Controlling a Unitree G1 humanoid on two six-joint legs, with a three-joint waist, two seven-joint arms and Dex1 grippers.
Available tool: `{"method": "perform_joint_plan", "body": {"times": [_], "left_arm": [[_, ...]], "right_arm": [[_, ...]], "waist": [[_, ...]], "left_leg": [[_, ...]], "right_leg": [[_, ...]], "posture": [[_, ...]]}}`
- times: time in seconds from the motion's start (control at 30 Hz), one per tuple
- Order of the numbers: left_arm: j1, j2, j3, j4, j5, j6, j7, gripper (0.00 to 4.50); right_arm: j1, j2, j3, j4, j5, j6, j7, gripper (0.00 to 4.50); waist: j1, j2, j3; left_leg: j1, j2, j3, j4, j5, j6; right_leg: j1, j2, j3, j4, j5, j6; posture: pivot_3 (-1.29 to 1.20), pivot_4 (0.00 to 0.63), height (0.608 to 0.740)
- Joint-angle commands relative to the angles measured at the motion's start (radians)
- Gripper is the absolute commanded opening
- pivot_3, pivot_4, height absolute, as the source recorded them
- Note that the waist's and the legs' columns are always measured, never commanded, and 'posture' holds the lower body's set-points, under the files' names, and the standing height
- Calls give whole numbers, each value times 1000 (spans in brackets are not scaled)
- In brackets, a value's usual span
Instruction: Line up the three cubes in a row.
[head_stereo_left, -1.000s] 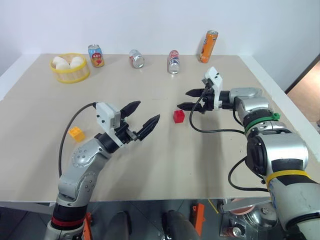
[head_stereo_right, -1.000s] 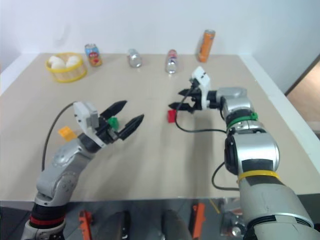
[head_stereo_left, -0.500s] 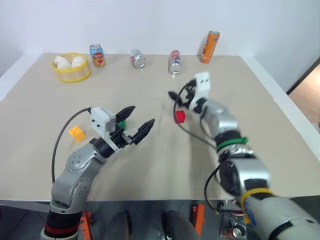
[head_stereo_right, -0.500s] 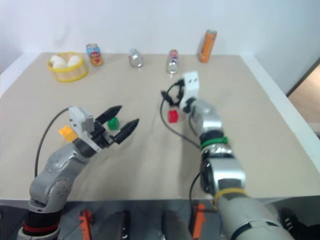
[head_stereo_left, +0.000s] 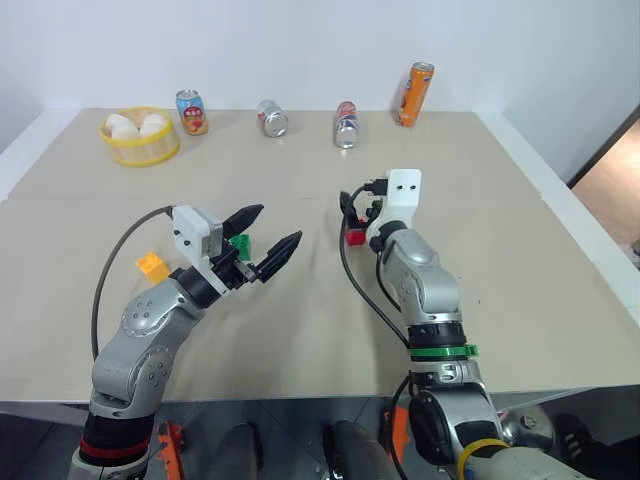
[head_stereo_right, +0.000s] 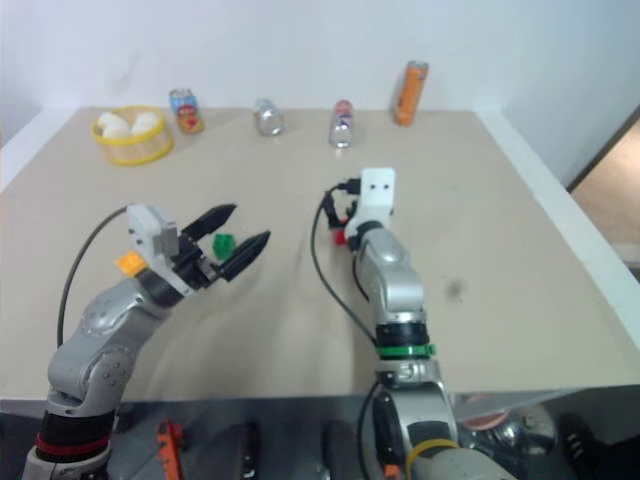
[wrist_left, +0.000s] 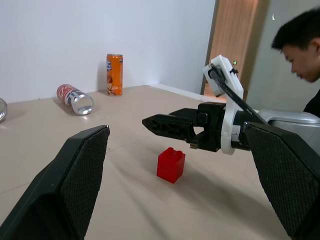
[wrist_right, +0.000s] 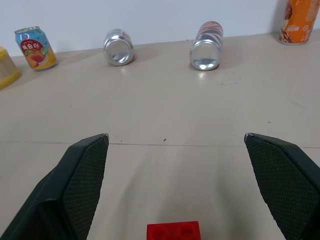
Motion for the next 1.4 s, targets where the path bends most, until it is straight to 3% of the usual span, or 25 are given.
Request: {"method": "perform_joint_plan", "body": {"times": [0.03,0.67,1.0,1.1,1.17,1.3,1.4], "left_arm": [[-10,1,16,-20,-9,-9,2,4443],[-20,5,24,-22,-7,-10,8,4443],[-26,11,24,-11,-4,-14,-3,4500],[-29,19,22,-7,-4,-15,-18,4500],[-26,45,23,-12,-10,-10,-50,4500],[26,172,13,-61,-50,22,-202,4500],[72,273,26,-76,-82,32,-315,4500]], "right_arm": [[19,15,23,-78,18,46,-13,4500],[49,36,56,36,-12,85,-93,4500],[53,12,38,-4,14,98,-56,1277],[47,-14,31,-24,47,99,0,1284],[40,-90,71,-42,86,90,171,1284],[72,-389,219,-82,199,-6,811,1284],[102,-556,298,-48,228,-147,1169,1284]], "waist": [[0,0,0],[0,0,0],[0,0,0],[0,0,0],[-1,0,0],[0,0,0],[0,0,0]], "left_leg": [[0,0,0,0,0,0],[0,0,0,-1,0,0],[-1,0,0,-2,0,0],[-1,0,0,-2,0,0],[-1,0,0,-2,0,0],[-1,0,1,-2,0,0],[0,0,0,-4,-2,-1]], "right_leg": [[0,0,0,0,0,0],[-1,0,0,0,-1,-1],[-1,0,0,-1,-2,-2],[-1,0,0,-1,-2,-1],[-1,0,0,-1,-2,-1],[-1,0,0,-2,-3,-1],[0,0,0,-3,-7,-2]], "posture": [[0,150,740],[0,150,740],[0,150,740],[0,150,740],[0,150,740],[0,150,740],[0,150,740]]}}
